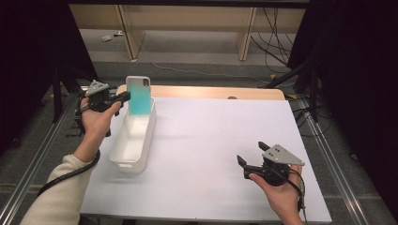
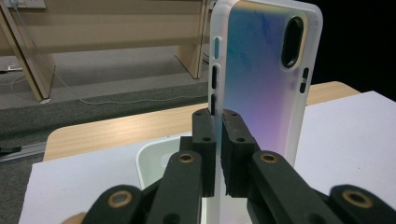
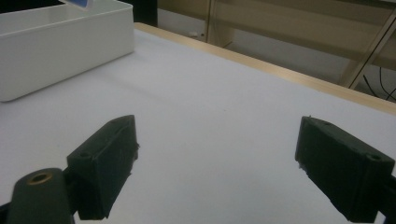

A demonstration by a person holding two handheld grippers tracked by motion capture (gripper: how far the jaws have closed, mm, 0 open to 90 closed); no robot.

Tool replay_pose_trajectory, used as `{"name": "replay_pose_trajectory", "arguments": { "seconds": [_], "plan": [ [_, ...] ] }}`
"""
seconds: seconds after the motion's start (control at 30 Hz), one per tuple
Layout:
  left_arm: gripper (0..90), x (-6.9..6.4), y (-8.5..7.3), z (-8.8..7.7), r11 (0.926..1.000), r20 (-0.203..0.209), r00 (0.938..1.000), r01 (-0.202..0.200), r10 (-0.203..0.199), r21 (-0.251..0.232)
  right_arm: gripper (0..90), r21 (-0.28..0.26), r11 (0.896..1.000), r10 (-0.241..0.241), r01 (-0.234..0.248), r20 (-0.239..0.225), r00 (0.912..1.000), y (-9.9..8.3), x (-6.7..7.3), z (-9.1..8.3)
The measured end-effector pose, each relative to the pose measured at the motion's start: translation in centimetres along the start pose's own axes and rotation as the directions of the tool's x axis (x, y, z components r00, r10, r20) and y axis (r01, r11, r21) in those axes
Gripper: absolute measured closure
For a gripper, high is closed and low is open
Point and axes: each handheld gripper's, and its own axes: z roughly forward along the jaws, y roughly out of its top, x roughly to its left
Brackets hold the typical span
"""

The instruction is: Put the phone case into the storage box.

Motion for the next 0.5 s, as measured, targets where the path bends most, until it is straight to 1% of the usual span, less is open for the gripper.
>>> {"name": "replay_pose_trajectory", "arguments": {
  "seconds": [0.03, 0.1, 0.13, 0.17, 0.27, 0.43, 0.47, 0.5],
  "plan": [
    [85.2, 0.01, 0.0, 0.03, 1.0, 0.0, 1.0, 0.0, 0.0, 0.0, 14.2, -0.011, 1.0, -0.019, 0.019, 0.009, 0.9998, 0.01, -0.13, 0.04],
    [85.2, 0.05, -0.02, 0.1, 1.0, -0.001, 1.0, 0.0, 0.0, 0.001, 14.2, -0.008, 1.0, -0.006, 0.006, 0.005, 1.0, -0.01, -0.01, 0.05],
    [85.2, 0.1, -0.02, 0.13, 1.0, -0.001, 1.0, -0.001, 0.001, 0.003, 14.2, -0.016, 1.0, -0.015, 0.015, 0.008, 0.9999, 0.0, -0.08, 0.07],
    [85.2, 0.14, -0.02, 0.14, 1.0, -0.002, 1.0, 0.0, 0.0, 0.003, 14.2, -0.006, 1.0, 0.003, -0.003, -0.001, 1.0, -0.02, 0.06, 0.06],
    [85.2, 0.25, 0.03, 0.15, 1.0, -0.008, 1.0, -0.004, 0.004, 0.002, 14.2, -0.008, 1.0, -0.004, 0.004, -0.001, 1.0, 0.0, 0.05, 0.07],
    [85.2, 0.6, 0.03, 0.29, 1.0, -0.012, 0.9999, -0.006, 0.006, 0.005, 14.2, 0.004, 1.0, 0.002, -0.002, -0.008, 1.0, 0.02, 0.08, -0.01],
    [85.2, 0.66, -0.01, 0.35, 1.0, -0.015, 0.9999, -0.004, 0.005, 0.005, 14.2, 0.001, 1.0, -0.004, 0.004, -0.006, 1.0, 0.01, 0.05, 0.02],
    [85.2, 0.74, -0.04, 0.4, 1.0, -0.016, 0.9999, -0.005, 0.005, 0.006, 14.2, -0.016, 1.0, -0.015, 0.015, 0.005, 0.9999, 0.0, 0.01, 0.12]
  ]
}}
